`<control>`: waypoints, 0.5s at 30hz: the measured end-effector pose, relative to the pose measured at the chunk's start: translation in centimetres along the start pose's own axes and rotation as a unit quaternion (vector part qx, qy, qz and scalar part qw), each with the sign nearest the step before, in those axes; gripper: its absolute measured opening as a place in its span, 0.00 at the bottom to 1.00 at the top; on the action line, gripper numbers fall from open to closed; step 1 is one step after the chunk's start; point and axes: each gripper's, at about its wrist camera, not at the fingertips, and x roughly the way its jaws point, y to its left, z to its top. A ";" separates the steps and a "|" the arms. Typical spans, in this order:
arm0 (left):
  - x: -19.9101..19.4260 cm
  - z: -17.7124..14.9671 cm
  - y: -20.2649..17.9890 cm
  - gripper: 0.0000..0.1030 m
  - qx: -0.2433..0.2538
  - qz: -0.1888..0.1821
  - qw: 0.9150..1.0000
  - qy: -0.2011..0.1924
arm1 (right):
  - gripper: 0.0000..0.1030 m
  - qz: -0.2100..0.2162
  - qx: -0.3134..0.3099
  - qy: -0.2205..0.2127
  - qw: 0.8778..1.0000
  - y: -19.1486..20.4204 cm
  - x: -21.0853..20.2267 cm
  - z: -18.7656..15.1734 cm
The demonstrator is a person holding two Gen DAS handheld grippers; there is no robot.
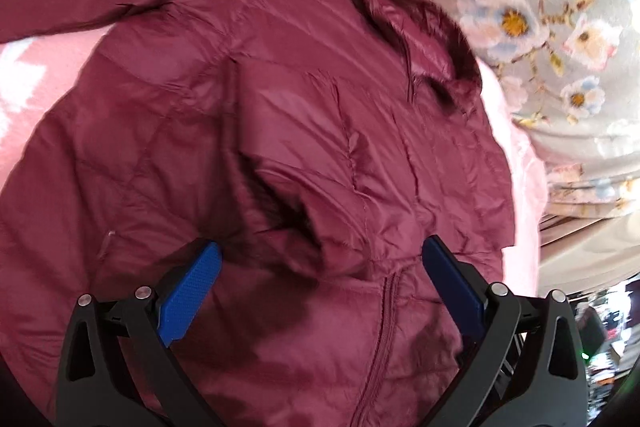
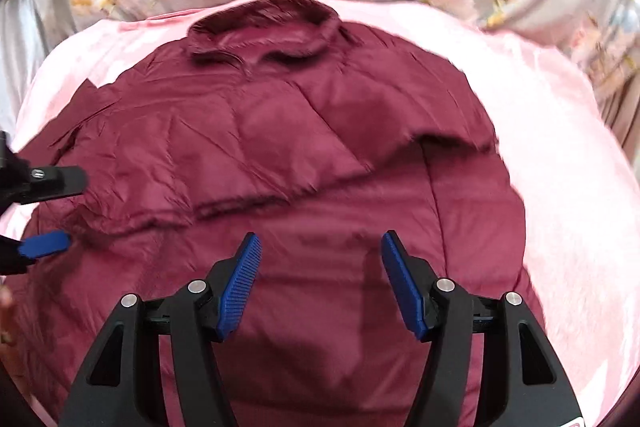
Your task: Fold large clothes
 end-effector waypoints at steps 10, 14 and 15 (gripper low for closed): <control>-2.7 5.6 -0.7 0.06 0.090 0.050 0.990 -0.095 | 0.60 0.111 0.185 0.004 0.976 -10.4 2.0 4.9; -1.6 7.3 -0.9 0.05 0.112 0.071 0.986 -0.101 | 0.60 0.139 0.268 0.016 0.953 -14.4 5.2 6.3; -1.2 7.5 -1.0 0.05 0.116 0.077 0.985 -0.101 | 0.60 0.145 0.286 0.016 0.947 -15.3 5.9 6.5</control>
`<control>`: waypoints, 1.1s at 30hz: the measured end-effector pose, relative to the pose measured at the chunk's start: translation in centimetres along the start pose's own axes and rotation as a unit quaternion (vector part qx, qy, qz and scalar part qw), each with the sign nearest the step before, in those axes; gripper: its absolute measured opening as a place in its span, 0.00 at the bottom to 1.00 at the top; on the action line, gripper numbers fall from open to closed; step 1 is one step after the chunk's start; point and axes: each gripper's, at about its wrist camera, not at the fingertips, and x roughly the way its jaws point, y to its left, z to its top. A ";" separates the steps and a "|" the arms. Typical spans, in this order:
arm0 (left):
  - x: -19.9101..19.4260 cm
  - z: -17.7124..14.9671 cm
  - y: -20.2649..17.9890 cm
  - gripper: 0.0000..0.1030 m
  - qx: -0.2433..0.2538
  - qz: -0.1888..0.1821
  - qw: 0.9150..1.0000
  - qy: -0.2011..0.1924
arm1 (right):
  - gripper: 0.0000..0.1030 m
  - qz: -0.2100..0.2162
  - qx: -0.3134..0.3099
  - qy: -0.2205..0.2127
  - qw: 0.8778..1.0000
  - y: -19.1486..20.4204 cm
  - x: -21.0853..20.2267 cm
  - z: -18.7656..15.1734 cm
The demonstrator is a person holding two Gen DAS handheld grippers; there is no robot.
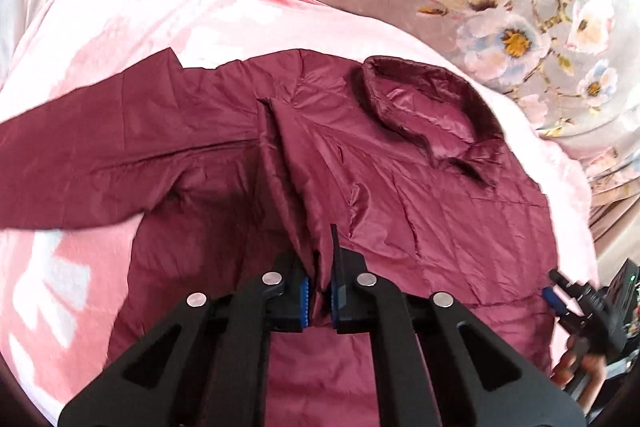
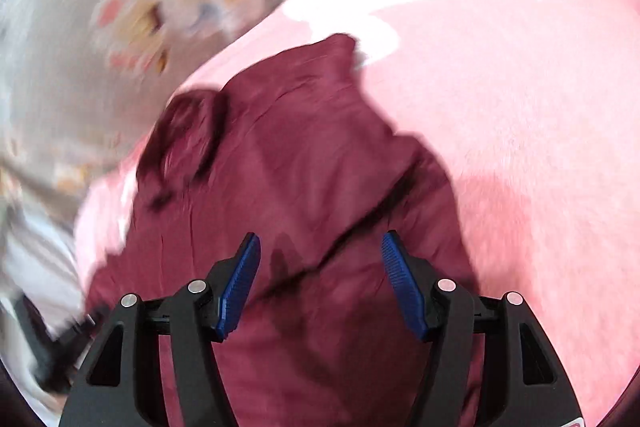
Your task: Fold large clothes
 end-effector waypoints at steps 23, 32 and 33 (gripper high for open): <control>5.2 -4.2 -2.1 0.05 0.086 0.103 0.990 -0.036 | 0.07 -0.221 -0.174 -0.077 0.956 1.9 1.7 -1.1; 5.1 -4.2 -2.1 0.06 0.084 0.102 0.990 -0.039 | 0.73 -0.322 -0.161 -0.078 0.930 1.8 1.7 -0.7; 5.1 -4.2 -2.1 0.06 0.082 0.100 0.991 -0.039 | 0.63 -0.294 -0.147 -0.070 0.942 1.2 1.2 -0.2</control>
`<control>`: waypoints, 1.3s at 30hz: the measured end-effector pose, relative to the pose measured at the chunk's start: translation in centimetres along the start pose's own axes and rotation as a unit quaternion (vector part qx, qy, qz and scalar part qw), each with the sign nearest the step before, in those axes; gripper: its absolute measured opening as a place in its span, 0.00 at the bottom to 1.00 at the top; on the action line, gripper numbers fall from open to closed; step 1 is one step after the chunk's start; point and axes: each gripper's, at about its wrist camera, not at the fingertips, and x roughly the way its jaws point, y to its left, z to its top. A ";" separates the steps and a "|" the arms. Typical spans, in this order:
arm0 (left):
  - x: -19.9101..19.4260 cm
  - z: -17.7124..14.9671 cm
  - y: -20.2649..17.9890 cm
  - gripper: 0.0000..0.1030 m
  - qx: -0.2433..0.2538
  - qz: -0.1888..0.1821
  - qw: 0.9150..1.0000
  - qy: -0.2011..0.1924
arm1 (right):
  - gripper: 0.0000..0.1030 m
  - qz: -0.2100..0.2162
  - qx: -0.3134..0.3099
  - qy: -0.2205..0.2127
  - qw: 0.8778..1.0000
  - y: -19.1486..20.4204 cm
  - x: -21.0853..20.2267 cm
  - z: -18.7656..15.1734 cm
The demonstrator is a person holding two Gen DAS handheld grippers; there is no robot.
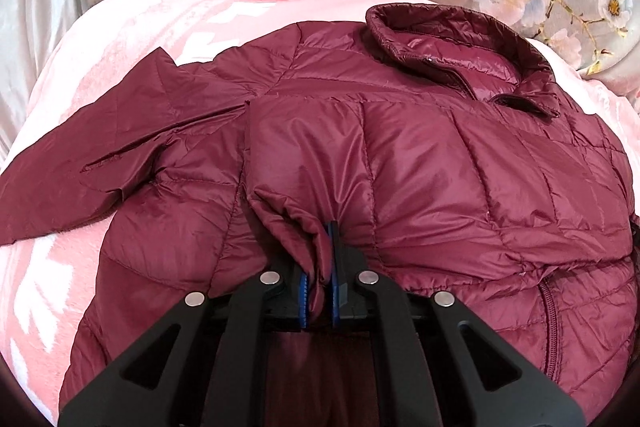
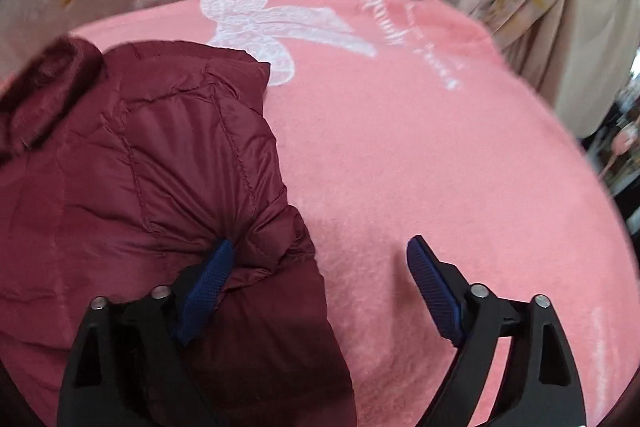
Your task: Fold large clothes
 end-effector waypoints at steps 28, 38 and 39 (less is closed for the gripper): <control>-3.9 3.1 -3.4 0.63 -0.007 -0.038 0.999 0.007 | 0.05 0.220 -0.163 0.029 0.961 14.6 -5.2 -5.1; 0.2 -0.1 -5.6 0.61 0.021 -0.002 1.000 0.009 | 0.04 0.197 -0.189 -0.015 0.962 15.4 -5.3 -6.2; 0.2 -0.2 -5.6 0.62 0.021 -0.001 1.000 0.008 | 0.04 0.201 -0.184 -0.022 0.962 15.0 -5.7 -6.0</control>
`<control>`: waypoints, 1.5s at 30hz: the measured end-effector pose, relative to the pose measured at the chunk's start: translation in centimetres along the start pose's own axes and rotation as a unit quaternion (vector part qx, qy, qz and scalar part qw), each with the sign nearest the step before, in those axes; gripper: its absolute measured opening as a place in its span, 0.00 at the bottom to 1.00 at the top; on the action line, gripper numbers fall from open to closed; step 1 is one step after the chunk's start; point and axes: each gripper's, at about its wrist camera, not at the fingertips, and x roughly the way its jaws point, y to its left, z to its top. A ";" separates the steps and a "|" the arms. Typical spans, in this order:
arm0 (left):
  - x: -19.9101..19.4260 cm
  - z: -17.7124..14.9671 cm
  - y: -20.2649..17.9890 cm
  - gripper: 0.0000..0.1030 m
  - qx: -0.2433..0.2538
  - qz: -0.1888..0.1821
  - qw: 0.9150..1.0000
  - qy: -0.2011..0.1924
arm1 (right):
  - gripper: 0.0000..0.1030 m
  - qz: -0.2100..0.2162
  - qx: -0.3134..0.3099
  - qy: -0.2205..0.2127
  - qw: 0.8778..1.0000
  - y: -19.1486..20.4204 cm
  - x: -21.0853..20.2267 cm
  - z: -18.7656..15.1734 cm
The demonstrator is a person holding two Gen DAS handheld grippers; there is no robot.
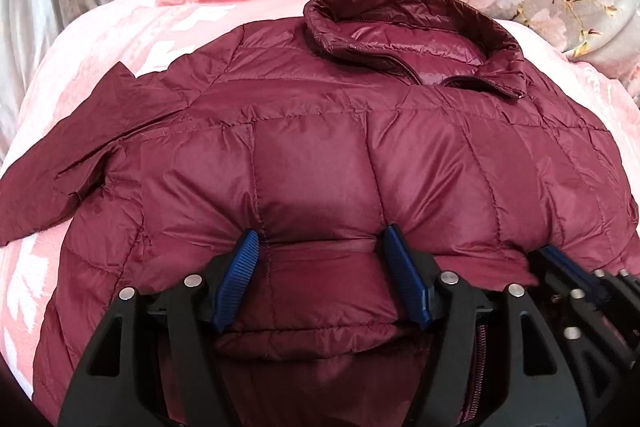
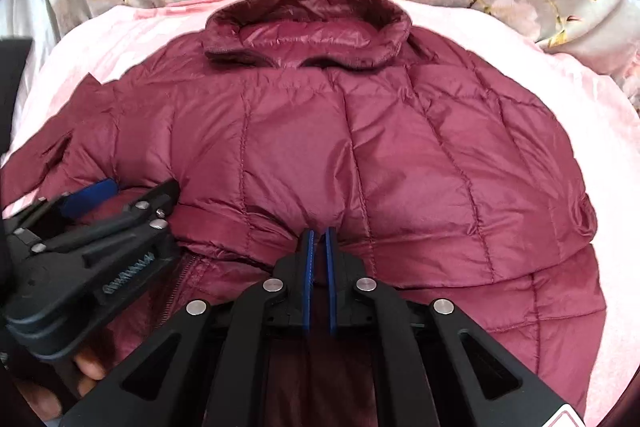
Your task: Fold large clothes
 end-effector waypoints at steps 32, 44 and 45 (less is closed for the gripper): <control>-2.4 -3.2 8.6 0.83 -0.072 0.018 0.997 0.010 | 0.08 0.038 -0.009 0.016 0.999 4.4 -0.2 -1.0; -8.6 -4.5 16.6 0.88 -0.175 -0.053 0.983 -0.036 | 0.09 -0.003 -0.050 0.001 0.999 6.0 -0.3 -1.4; -9.4 -4.6 18.6 0.89 -0.185 -0.043 0.981 -0.044 | 0.09 -0.004 -0.051 0.002 0.999 6.0 -0.4 -1.4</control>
